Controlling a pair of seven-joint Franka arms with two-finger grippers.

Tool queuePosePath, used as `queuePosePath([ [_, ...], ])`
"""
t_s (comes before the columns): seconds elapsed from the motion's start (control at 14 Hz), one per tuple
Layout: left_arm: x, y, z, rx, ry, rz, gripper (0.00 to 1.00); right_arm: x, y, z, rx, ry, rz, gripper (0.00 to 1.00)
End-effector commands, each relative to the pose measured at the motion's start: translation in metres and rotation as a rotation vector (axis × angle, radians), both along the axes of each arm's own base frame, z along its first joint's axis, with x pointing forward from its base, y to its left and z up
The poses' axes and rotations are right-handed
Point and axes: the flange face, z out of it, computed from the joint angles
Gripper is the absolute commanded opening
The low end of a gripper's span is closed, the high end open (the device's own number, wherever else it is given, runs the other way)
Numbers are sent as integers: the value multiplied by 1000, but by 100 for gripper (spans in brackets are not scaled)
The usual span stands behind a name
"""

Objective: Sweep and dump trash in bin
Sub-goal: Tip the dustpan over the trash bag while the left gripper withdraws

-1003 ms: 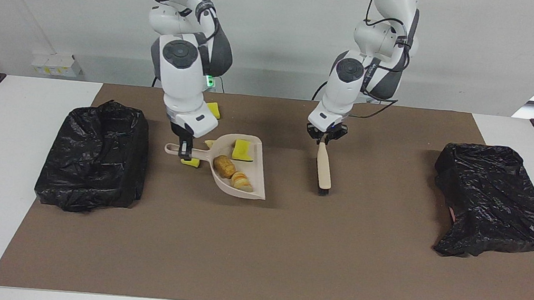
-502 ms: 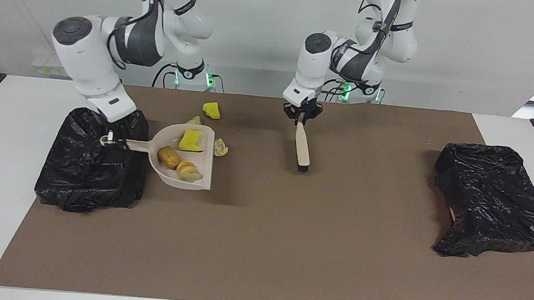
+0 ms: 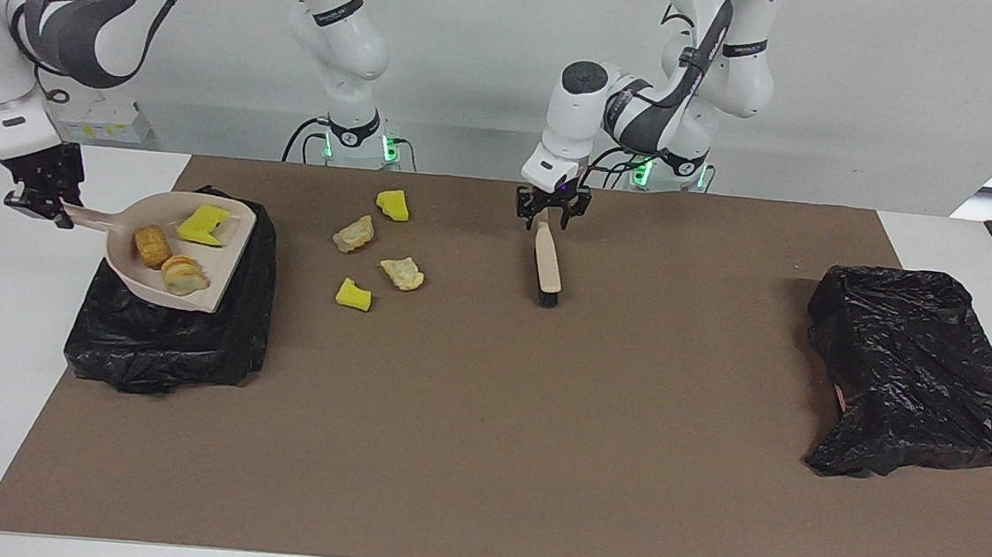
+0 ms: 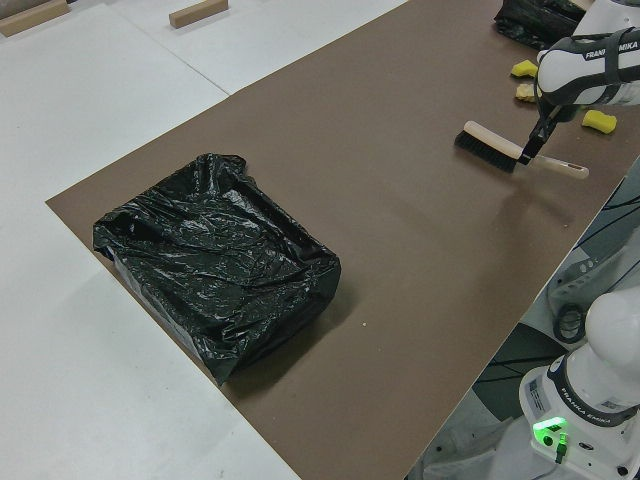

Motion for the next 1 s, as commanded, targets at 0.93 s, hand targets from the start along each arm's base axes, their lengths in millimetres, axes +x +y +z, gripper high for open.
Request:
queuePosePath([
  [0.93, 215, 241, 126, 21, -33, -71, 100, 4, 125, 16, -654, 89, 145, 0],
])
